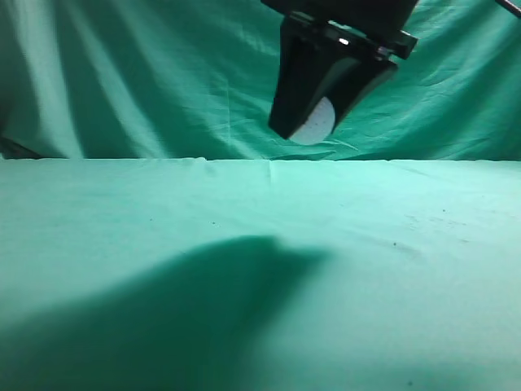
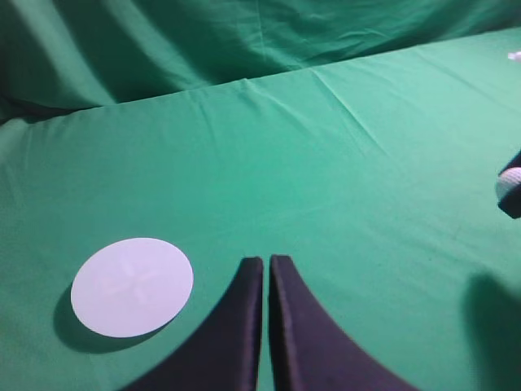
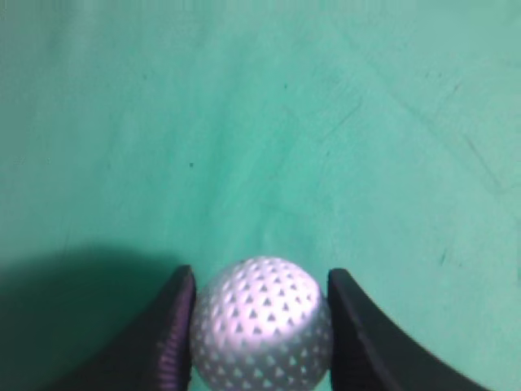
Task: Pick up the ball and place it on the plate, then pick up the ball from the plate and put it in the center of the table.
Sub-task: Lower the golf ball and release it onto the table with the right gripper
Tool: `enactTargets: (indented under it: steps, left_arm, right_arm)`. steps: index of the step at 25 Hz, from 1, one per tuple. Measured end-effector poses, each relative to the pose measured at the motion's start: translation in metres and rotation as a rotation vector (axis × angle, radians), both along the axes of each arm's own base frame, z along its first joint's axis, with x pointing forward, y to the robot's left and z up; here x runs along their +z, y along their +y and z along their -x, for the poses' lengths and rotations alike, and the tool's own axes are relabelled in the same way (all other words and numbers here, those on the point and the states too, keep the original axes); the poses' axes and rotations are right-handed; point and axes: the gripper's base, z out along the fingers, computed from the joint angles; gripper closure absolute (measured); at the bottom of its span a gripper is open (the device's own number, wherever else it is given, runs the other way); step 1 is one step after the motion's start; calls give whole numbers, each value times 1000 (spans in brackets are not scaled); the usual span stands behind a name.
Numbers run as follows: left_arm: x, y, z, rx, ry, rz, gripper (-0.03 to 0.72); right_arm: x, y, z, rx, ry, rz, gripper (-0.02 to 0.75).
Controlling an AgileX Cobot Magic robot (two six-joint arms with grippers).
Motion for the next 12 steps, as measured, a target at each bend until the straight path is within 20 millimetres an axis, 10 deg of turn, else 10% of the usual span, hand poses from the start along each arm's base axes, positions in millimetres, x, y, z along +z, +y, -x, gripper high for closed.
enactTargets:
  steps: [12]
  left_arm:
    - [-27, 8, 15, 128, 36, 41, 688]
  right_arm:
    - [-27, 37, -50, -14, -21, -24, 426]
